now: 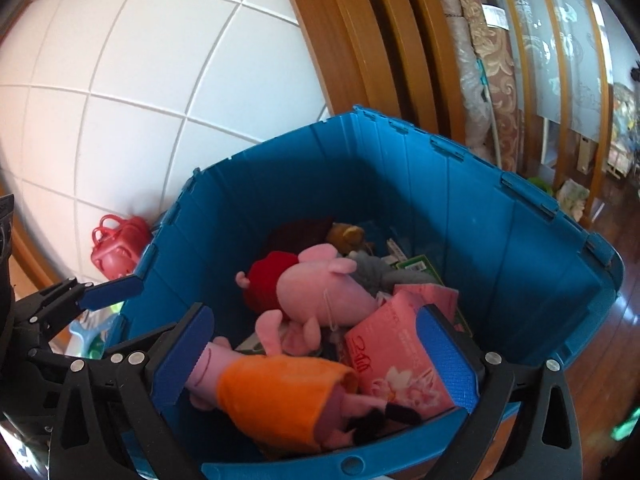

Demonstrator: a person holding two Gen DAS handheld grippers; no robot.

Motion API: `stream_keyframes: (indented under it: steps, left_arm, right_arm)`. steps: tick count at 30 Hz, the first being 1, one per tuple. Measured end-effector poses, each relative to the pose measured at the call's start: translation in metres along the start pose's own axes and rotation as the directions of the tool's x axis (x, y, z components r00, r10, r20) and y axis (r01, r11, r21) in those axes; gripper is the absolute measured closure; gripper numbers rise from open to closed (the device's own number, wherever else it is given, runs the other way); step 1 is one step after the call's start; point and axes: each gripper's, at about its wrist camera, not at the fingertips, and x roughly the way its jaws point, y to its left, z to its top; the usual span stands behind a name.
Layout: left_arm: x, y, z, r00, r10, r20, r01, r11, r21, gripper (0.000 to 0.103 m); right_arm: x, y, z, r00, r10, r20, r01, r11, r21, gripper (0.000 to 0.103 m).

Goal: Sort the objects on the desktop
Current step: 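Return both tools from the crate to the pile on the bed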

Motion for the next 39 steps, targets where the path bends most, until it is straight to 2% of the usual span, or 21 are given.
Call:
stream_keyframes:
  steps: [7,12,16,21,24,25,28,31,35,39]
  left_arm:
    - [-0.013,0.008,-0.008,0.999,0.004,0.034,-0.003,1.0,-0.006,0.03]
    - [-0.031,0.03,-0.022,0.996,0.037,0.075,-0.035,0.999,-0.03,0.03]
    - [-0.049,0.061,-0.04,0.994,0.057,0.096,-0.049,0.995,-0.083,0.03]
    - [-0.074,0.126,-0.076,0.982,0.153,0.108,-0.132,0.975,-0.177,0.03]
    - [-0.09,0.172,-0.101,0.973,0.206,0.109,-0.174,0.952,-0.25,0.028]
    - [-0.094,0.186,-0.109,0.968,0.227,0.109,-0.191,0.943,-0.271,0.024]
    - [-0.105,0.228,-0.138,0.95,0.295,0.096,-0.252,0.914,-0.319,0.022]
    - [-0.108,0.271,-0.167,0.939,0.34,0.052,-0.299,0.881,-0.366,0.022]
    - [-0.103,0.329,-0.206,0.93,0.367,-0.021,-0.338,0.831,-0.442,0.022]
    - [-0.09,0.389,-0.243,0.909,0.396,-0.129,-0.402,0.757,-0.515,0.022]
  right_arm:
    - [-0.005,0.013,-0.002,0.999,-0.031,0.01,0.031,0.999,-0.019,0.0]
    - [-0.011,0.042,-0.003,0.999,-0.036,0.032,0.037,0.998,-0.049,0.0]
    - [-0.01,0.082,-0.005,0.998,-0.018,0.059,0.023,0.996,-0.09,0.0]
    - [-0.001,0.158,-0.012,0.992,-0.029,0.127,0.053,0.98,-0.192,0.0]
    - [0.0,0.204,-0.013,0.987,0.058,0.151,-0.025,0.976,-0.216,0.0]
    - [0.002,0.219,-0.013,0.985,0.085,0.152,-0.049,0.974,-0.222,0.0]
    - [0.019,0.259,-0.017,0.983,0.135,0.128,-0.1,0.963,-0.25,0.0]
    - [0.052,0.294,-0.022,0.985,0.162,0.065,-0.14,0.954,-0.267,0.0]
    - [0.113,0.334,-0.031,0.981,0.179,-0.068,-0.191,0.945,-0.266,0.0]
    - [0.167,0.365,-0.035,0.975,0.157,-0.16,-0.197,0.94,-0.28,0.0]
